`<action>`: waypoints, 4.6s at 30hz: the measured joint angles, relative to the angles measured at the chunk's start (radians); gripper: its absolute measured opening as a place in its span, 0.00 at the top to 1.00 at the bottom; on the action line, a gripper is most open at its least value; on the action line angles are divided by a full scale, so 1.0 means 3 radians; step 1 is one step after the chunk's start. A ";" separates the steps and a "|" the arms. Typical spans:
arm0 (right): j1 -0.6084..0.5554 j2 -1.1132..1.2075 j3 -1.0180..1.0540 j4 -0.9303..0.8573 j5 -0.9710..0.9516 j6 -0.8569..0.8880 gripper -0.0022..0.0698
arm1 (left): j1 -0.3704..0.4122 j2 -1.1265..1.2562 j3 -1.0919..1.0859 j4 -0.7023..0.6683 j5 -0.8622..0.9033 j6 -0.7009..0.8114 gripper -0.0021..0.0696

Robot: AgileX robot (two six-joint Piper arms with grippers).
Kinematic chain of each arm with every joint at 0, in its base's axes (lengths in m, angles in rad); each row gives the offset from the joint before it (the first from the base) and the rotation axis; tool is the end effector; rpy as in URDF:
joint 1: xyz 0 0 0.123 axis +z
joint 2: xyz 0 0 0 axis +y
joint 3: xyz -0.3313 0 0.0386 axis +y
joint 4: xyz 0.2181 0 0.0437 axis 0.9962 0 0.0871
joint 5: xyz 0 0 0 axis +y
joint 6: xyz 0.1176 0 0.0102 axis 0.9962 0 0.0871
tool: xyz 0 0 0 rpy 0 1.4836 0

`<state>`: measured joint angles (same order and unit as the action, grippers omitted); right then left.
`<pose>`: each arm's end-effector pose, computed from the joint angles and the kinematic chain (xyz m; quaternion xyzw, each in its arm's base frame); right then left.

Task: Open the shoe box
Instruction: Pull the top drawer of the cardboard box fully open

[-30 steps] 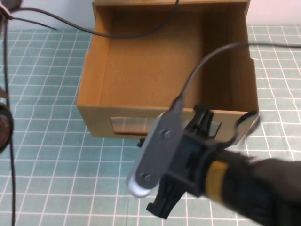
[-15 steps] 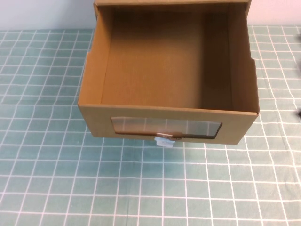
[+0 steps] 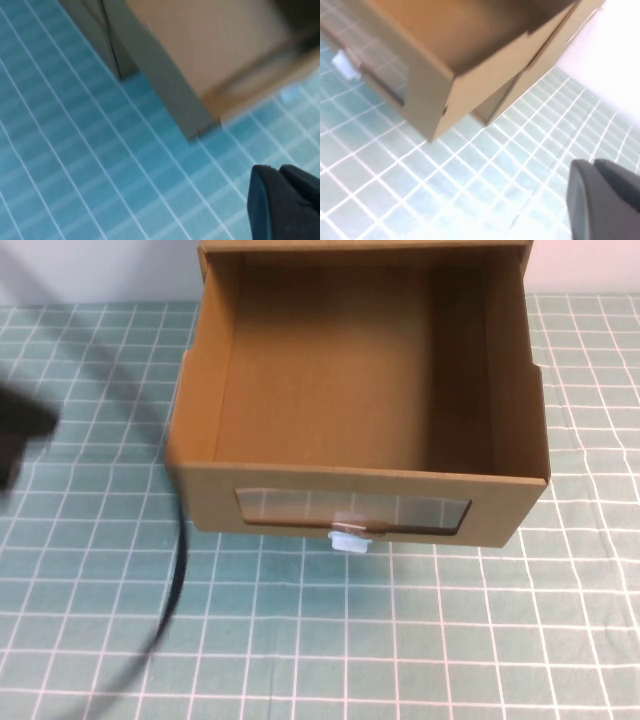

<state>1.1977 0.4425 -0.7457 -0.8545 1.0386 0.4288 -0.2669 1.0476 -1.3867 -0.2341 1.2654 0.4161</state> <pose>0.0689 -0.0345 0.3676 -0.3329 0.7445 0.0103 0.5787 0.1249 -0.0612 0.4579 0.3172 0.8715 -0.0898 0.3630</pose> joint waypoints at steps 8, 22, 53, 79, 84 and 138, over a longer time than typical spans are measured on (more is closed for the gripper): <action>0.0000 -0.0420 0.0306 0.0096 -0.0067 0.0000 0.99 | 0.0000 -0.1275 0.1321 0.0021 -0.0543 -0.0010 0.98; 0.0000 -0.0440 0.0325 0.0230 -0.0067 0.0000 0.99 | 0.0000 -0.1945 0.1554 0.0007 -0.0976 -0.0223 0.98; 0.0000 -0.0440 0.0330 0.0242 -0.0069 0.0000 0.99 | 0.0062 -0.3159 0.4299 0.0144 -0.3765 -0.0232 0.98; 0.0000 -0.0440 0.0330 0.0255 -0.0075 0.0000 0.99 | 0.0368 -0.3525 0.4712 0.0471 -0.2916 -0.0526 0.98; 0.0000 -0.0440 0.0330 0.0261 -0.0075 0.0000 0.99 | 0.0368 -0.3525 0.4712 0.0471 -0.2916 -0.0526 0.98; -0.4052 -0.1319 0.2567 0.1489 -0.2244 0.0692 0.99 | 0.0368 -0.3528 0.4712 0.0520 -0.2910 -0.0526 0.98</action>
<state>-0.0180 0.0467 0.0244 -0.4079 0.3655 0.6365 -0.1565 -0.0107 0.0268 -0.0782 0.3924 0.2585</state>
